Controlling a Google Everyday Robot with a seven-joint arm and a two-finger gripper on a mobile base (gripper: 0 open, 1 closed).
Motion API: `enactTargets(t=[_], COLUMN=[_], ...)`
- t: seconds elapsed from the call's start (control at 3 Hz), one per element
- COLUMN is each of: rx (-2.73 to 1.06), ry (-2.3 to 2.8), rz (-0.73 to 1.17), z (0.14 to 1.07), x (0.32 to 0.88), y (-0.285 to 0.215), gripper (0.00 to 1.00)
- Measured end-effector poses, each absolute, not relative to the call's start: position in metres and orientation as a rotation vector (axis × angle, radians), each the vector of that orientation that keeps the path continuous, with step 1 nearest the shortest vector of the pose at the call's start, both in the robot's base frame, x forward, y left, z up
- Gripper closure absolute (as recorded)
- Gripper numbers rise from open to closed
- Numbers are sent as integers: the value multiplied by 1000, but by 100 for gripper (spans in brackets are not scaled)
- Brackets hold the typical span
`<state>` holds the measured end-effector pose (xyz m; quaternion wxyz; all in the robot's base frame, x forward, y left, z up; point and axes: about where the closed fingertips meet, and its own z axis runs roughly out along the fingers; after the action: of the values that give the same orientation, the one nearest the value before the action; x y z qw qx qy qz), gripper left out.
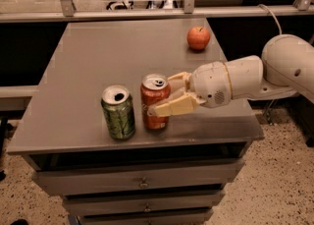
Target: Move coke can near green can
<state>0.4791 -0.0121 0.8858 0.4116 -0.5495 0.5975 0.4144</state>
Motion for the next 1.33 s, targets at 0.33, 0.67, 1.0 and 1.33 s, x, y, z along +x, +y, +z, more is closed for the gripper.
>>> enactTargets(t=[0.33,0.67,1.0,1.33], rx=[-1399,-1401,-1402,-1401], ry=[1463,1448,1445,1447], rz=[1059,1075,1082,1082], z=[891,890,888,887], x=[474,470,467,466], y=[2,8,10,9], gripper=[35,12,0,0])
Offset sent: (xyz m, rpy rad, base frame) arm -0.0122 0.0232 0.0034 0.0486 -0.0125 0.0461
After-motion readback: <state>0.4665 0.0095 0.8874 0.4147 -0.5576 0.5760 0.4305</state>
